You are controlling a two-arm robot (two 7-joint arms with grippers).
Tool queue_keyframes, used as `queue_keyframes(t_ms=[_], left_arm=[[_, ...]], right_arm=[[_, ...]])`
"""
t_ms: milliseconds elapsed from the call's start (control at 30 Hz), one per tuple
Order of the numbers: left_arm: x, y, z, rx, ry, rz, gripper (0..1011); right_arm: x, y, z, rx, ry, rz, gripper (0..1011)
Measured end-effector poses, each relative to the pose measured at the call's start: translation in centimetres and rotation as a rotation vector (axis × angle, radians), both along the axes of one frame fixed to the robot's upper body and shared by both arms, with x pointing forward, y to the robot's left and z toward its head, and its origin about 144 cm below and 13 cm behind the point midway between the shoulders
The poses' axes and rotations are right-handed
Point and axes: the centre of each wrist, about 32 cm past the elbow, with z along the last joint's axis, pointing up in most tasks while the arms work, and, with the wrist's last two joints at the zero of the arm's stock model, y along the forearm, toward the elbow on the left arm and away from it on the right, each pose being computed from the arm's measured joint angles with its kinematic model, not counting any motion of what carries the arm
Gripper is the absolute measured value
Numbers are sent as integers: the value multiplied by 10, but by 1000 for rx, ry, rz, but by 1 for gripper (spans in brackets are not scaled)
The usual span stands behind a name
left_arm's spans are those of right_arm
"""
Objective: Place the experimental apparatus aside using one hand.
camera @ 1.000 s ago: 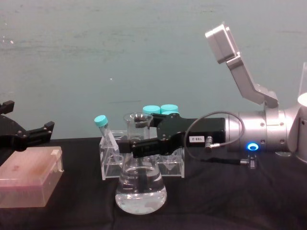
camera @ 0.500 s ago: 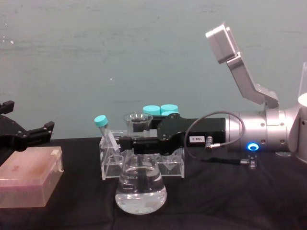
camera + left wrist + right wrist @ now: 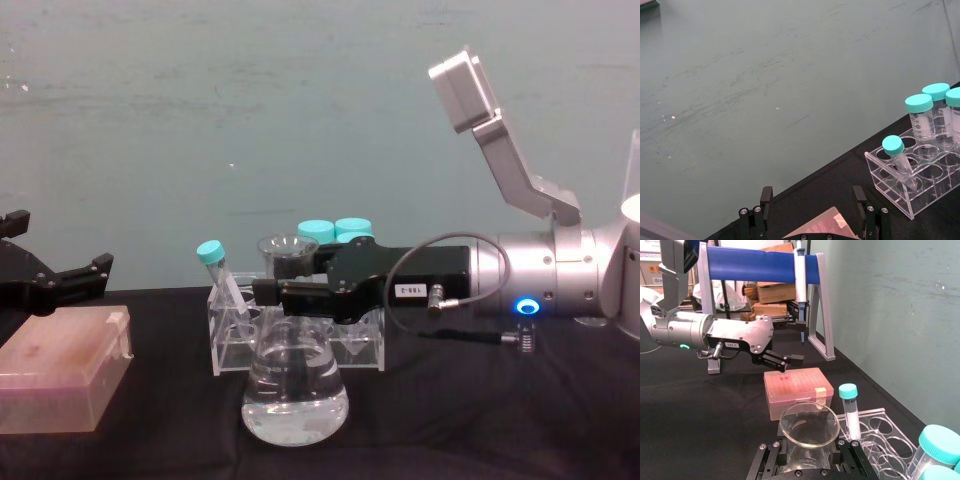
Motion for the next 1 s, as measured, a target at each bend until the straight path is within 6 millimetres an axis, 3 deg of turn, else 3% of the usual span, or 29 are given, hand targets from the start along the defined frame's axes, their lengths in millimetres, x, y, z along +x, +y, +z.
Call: queue_keyframes(t_ms=[1000], left_arm=[[0,0,0,0,0,0,1000]], right_arm=[[-15,-16,9,14,-21,-21,458]])
